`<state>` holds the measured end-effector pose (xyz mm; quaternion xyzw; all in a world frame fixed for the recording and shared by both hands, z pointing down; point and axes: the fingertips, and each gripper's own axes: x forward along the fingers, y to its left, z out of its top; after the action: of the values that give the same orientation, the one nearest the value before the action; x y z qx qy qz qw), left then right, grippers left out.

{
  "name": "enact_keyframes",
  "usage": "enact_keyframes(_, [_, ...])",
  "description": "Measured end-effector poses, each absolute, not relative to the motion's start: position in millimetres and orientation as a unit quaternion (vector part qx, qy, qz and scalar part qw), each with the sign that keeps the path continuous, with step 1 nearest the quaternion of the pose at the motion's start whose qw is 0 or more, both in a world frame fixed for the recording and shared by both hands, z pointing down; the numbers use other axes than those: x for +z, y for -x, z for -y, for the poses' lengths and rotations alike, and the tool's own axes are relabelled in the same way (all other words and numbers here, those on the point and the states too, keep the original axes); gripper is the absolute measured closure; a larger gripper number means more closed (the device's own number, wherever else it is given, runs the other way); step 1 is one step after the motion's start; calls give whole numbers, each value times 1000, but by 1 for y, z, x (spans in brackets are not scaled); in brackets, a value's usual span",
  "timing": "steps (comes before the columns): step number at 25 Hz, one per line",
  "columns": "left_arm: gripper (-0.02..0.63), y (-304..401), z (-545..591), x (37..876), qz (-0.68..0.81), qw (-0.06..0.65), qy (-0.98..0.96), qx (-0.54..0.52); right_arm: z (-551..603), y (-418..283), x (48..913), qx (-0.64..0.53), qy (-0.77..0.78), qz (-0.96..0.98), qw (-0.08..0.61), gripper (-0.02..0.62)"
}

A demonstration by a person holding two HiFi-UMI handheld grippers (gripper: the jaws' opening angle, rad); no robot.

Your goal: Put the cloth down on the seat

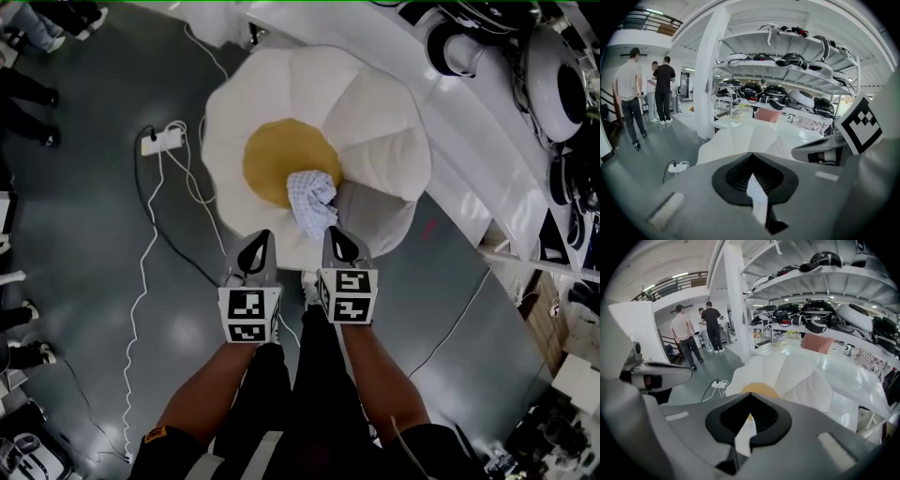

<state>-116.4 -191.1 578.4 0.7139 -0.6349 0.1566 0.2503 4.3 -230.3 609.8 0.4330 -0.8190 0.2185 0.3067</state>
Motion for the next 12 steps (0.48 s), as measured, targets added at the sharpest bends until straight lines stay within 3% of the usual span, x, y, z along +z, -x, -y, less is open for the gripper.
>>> enact_keyframes(12, [606,113,118,479,611,215,-746,151,155,2,485,186,-472,826,247,594])
